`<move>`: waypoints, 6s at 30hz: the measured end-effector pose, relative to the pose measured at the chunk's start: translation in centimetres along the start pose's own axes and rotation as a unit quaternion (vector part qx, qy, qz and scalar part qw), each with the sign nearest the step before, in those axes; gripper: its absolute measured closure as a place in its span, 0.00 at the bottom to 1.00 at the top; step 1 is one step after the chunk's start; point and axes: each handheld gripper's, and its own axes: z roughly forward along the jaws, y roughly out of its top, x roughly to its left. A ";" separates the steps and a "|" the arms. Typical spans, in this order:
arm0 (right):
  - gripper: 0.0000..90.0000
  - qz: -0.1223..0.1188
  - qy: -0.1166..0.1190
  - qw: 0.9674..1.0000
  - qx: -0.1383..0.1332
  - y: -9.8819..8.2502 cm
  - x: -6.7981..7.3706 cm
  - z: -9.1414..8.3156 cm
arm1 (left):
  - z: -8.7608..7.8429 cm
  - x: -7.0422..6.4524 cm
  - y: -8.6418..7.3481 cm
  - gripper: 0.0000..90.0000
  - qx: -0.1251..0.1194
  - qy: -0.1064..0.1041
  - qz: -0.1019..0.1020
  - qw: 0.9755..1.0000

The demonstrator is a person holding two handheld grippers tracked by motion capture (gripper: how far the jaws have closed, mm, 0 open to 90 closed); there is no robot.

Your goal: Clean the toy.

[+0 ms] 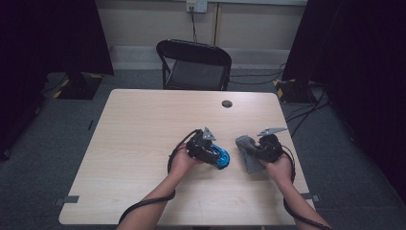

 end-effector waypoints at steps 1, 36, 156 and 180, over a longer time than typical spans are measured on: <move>0.88 0.000 -0.004 1.000 0.001 0.0 0.0 0.2 | 0.0 0.0 0.0 0.28 0.000 0.000 0.000 1.000; 0.87 -0.030 0.041 0.998 0.022 -0.1 3.2 2.7 | 0.0 0.0 -0.2 0.28 -0.006 0.002 -0.001 1.000; 0.73 -0.037 -0.037 0.998 0.045 -0.5 1.4 2.5 | -1.3 1.4 -1.3 0.21 -0.014 0.013 0.009 1.000; 0.87 -0.011 -0.011 0.999 0.050 0.0 0.7 2.4 | 0.2 1.7 -1.3 0.10 -0.026 -0.016 0.014 0.999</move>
